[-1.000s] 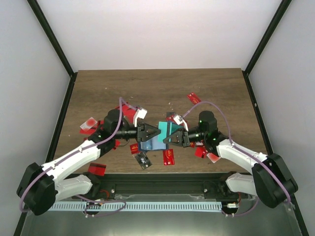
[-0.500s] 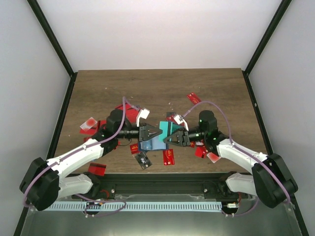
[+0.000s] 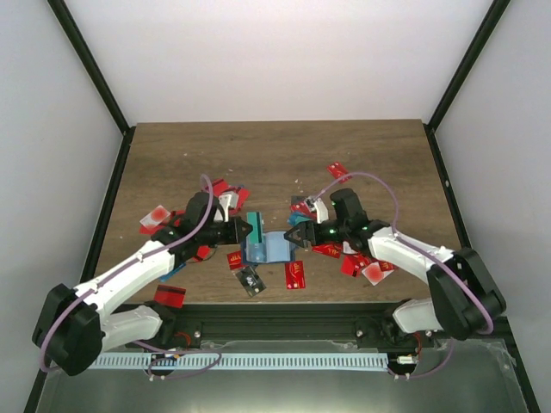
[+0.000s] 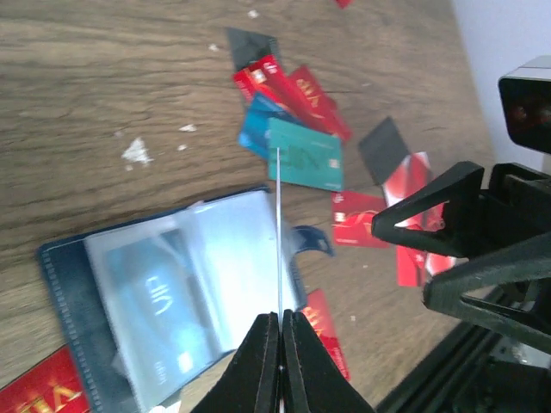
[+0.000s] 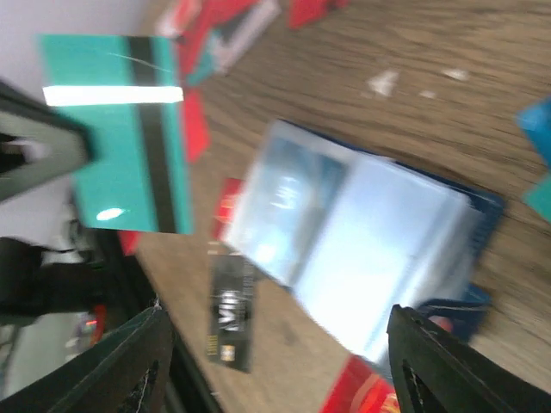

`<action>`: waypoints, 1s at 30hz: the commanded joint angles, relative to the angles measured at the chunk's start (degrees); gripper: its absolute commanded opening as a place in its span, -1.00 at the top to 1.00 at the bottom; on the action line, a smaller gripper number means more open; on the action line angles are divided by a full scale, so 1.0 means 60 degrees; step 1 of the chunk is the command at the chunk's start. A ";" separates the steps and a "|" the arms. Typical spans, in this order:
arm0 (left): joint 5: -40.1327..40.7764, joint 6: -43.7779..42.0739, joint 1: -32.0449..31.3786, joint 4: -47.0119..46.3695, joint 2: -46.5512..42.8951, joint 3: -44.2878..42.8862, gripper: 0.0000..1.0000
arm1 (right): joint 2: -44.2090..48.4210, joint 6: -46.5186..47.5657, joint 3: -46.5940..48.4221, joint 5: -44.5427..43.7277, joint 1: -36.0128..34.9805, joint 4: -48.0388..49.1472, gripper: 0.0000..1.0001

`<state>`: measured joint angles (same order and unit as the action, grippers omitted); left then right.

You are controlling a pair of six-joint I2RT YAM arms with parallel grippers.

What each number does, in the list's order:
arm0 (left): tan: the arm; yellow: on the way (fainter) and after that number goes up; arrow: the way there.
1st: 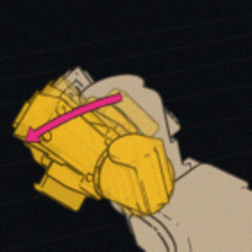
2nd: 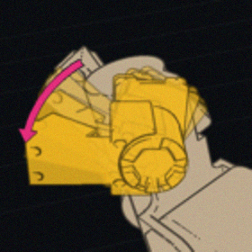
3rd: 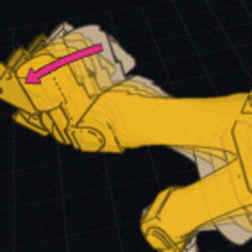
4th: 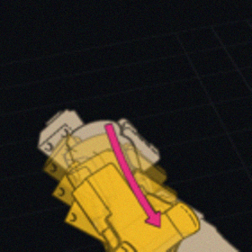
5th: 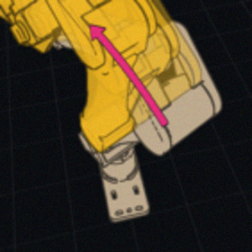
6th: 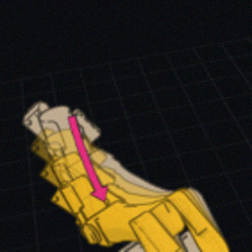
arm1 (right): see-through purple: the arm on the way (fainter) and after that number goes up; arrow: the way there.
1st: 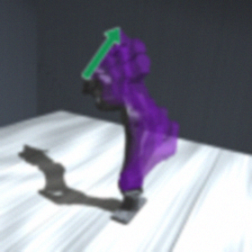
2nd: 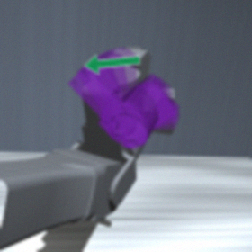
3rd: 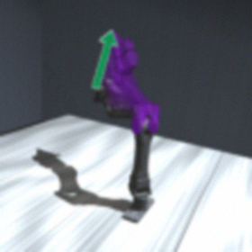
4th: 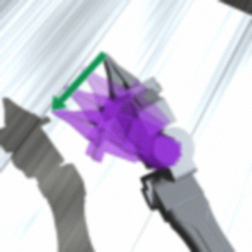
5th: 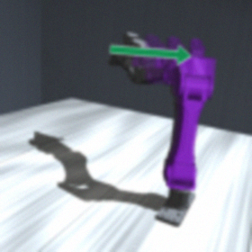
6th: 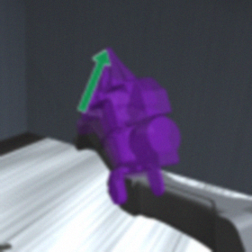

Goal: Put the credit cards into the card holder

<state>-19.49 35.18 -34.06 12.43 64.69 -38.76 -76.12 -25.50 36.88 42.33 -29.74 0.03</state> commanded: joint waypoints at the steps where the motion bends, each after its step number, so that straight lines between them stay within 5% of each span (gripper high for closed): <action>1: 0.0707 -0.0371 0.0199 0.0888 0.0223 0.0012 0.92 | -0.0500 0.0660 0.0749 -0.2917 -0.0582 -0.1606 -0.41; 11: 0.0119 -0.0474 0.0403 -0.0025 0.1110 0.0007 0.92 | -0.1555 0.0754 0.1511 -0.5756 -0.1825 -0.2406 -0.30; 15: -0.0098 -0.0465 0.0404 -0.0202 0.1276 -0.0021 0.92 | -0.1808 0.0695 0.1648 -0.6551 -0.2083 -0.2658 -0.08; 22: -0.0810 -0.0428 0.0404 -0.1114 0.2015 0.0045 0.92 | -0.2037 0.0683 0.1471 -0.6432 -0.2090 -0.2419 0.62; 30: -0.1304 0.0478 0.0391 -0.3489 0.2824 0.0821 0.92 | -0.2207 0.0562 0.1202 -0.6147 -0.2079 -0.2182 0.98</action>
<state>-24.77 35.18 -31.86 0.54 79.99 -35.88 -88.55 -21.91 44.51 5.02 -41.89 -14.13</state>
